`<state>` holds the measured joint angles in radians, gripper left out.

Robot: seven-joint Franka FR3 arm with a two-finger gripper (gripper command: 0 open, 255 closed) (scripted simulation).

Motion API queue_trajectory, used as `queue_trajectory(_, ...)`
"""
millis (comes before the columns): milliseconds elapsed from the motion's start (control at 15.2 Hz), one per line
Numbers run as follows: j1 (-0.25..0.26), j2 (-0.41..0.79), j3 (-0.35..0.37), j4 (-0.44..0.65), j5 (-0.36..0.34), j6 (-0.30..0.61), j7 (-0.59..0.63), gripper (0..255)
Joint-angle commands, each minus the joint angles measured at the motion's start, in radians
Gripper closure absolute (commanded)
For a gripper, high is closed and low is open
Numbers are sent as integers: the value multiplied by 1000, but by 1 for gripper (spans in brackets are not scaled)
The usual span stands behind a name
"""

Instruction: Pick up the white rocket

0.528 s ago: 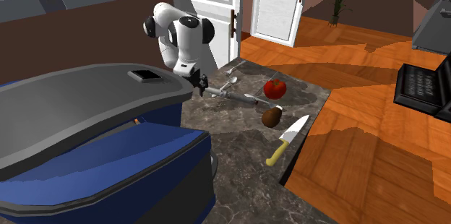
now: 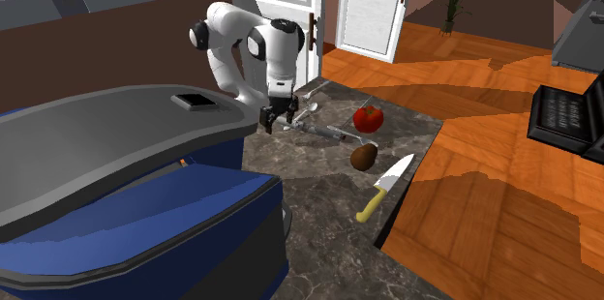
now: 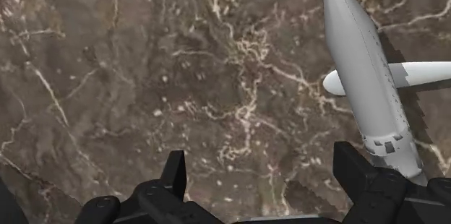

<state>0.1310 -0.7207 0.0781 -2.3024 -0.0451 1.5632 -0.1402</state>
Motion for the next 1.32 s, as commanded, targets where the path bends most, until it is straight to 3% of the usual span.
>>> queue_trajectory(0,40,24,25,13,12,16,-38,0)
queue_trajectory(396,154,67,102,44,49,41,-140,0)
queue_trajectory(990,159,52,107,-68,55,138,-133,0)
queue_trajectory(1056,160,50,107,-69,55,137,-133,255)
queue_trajectory(1254,159,50,107,-69,55,137,-133,255)
